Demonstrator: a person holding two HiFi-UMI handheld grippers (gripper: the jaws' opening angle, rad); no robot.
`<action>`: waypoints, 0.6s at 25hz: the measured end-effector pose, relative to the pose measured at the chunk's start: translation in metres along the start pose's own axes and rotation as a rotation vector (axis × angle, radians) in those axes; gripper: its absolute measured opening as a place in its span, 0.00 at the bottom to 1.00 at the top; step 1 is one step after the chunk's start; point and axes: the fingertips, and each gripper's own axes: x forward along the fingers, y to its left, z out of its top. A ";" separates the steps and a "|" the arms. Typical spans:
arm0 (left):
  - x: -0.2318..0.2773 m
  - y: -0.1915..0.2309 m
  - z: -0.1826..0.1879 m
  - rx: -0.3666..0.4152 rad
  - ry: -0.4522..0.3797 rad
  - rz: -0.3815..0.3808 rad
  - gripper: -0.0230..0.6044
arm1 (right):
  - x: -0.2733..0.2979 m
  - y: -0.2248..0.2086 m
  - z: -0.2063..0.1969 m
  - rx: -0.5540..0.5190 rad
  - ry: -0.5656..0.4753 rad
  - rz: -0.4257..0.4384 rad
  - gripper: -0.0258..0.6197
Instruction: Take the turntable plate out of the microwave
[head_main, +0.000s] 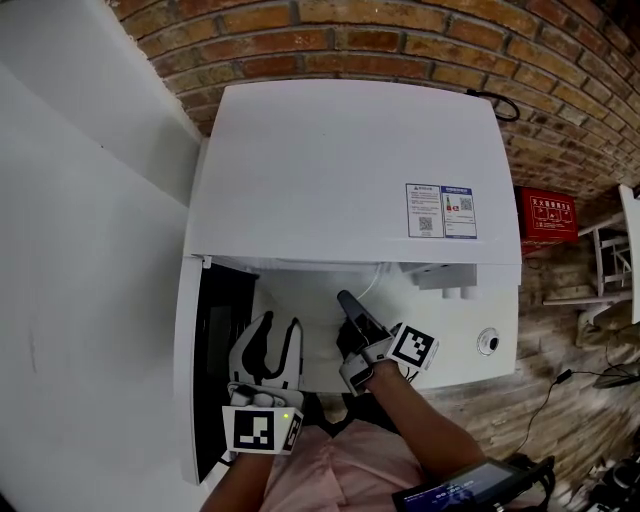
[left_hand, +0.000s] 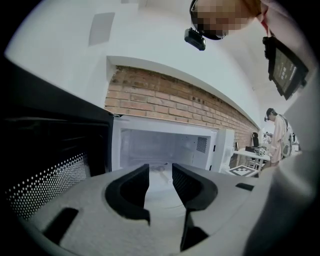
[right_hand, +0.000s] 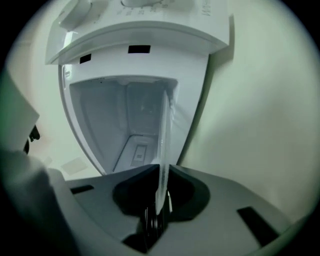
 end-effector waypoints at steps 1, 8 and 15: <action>0.000 -0.001 0.000 -0.001 0.000 -0.001 0.28 | -0.002 0.001 -0.003 -0.004 0.003 0.011 0.11; -0.001 -0.004 -0.001 -0.001 -0.002 -0.006 0.28 | -0.010 -0.006 -0.012 -0.007 0.006 0.002 0.12; -0.005 -0.001 -0.002 -0.004 -0.002 0.004 0.28 | 0.003 0.002 0.002 -0.033 -0.037 0.100 0.19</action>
